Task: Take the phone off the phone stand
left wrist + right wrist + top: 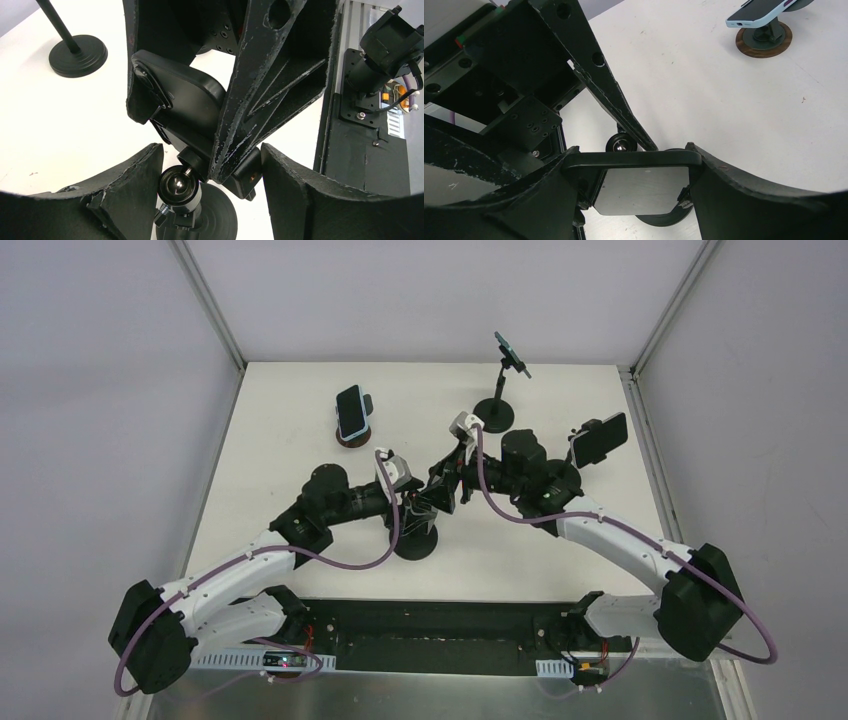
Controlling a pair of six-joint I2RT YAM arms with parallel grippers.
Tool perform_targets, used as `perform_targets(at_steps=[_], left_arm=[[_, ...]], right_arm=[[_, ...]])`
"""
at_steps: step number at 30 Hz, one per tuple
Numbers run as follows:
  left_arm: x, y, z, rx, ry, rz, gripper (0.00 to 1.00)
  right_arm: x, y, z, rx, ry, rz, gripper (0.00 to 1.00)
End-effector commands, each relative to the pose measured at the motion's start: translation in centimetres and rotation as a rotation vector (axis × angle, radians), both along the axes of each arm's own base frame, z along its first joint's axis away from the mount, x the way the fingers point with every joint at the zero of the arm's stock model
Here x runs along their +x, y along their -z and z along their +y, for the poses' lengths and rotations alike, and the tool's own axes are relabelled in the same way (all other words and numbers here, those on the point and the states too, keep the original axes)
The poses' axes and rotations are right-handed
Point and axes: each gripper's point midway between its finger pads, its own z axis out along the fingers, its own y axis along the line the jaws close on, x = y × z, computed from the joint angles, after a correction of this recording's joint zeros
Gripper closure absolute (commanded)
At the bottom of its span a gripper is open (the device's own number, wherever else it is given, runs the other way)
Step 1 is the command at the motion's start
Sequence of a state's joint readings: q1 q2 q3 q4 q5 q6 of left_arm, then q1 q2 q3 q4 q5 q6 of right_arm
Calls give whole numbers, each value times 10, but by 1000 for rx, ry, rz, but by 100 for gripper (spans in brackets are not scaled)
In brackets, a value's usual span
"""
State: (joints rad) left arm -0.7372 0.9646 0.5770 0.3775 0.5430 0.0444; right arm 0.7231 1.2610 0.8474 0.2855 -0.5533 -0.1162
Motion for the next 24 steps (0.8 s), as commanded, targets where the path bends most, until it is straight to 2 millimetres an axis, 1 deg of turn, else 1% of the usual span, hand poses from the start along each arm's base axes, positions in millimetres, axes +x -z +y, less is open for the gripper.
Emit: perform_targets(at_steps=[1, 4, 6, 11, 16, 21, 24], left_arm=[[-66, 0, -9, -13, 319, 59, 100], [-74, -4, -9, -21, 363, 51, 100], [-77, -4, -9, -23, 375, 51, 100], [-83, -1, -7, -22, 403, 54, 100], [-87, 0, -6, -24, 421, 52, 100], [-95, -1, -5, -28, 463, 60, 100], [-96, 1, -5, -26, 468, 67, 100]], right_arm=[[70, 50, -37, -205, 250, -108, 100], [74, 58, -42, -231, 269, -114, 100], [72, 58, -42, -227, 259, -110, 100], [56, 46, -41, -187, 194, -114, 100], [32, 30, -37, -173, 75, -93, 100], [15, 20, -37, -166, -6, -80, 100], [7, 12, -36, -152, -38, -65, 100]])
